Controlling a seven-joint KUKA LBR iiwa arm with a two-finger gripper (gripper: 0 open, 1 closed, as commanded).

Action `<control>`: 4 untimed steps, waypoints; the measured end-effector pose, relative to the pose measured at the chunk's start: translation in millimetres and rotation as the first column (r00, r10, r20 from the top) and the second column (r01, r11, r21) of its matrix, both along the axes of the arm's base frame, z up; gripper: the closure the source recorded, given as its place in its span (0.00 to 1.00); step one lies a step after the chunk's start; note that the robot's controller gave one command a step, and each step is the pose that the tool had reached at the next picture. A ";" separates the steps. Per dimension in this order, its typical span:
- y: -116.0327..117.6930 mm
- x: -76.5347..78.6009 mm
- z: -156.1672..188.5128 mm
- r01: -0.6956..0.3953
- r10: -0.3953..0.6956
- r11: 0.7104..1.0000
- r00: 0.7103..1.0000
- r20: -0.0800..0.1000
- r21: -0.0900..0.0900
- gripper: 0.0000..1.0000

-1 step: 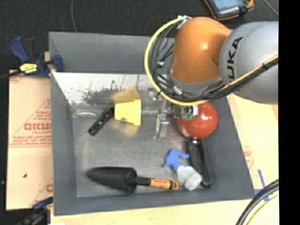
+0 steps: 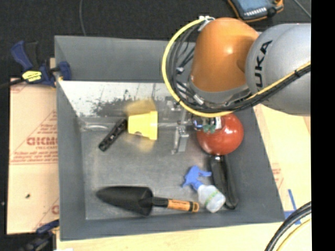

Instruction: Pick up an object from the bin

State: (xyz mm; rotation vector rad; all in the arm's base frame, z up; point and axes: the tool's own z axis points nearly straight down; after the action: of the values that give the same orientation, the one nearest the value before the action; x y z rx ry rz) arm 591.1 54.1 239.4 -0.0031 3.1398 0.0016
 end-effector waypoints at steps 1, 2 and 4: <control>48.9 -62.9 -158.3 0.124 -0.124 0.992 0.992 0.004 0.002 0.00; 52.7 -89.1 -79.0 0.114 -0.114 0.993 0.993 0.014 0.003 0.00; 117.8 -112.3 -168.9 0.260 -0.260 0.966 0.965 0.020 0.007 0.00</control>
Offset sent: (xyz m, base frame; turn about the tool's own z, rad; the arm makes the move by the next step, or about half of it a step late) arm -0.0900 0.0533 -0.0794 0.1151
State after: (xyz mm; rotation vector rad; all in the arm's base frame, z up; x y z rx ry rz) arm 478.8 171.8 70.5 0.4057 3.0926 0.0085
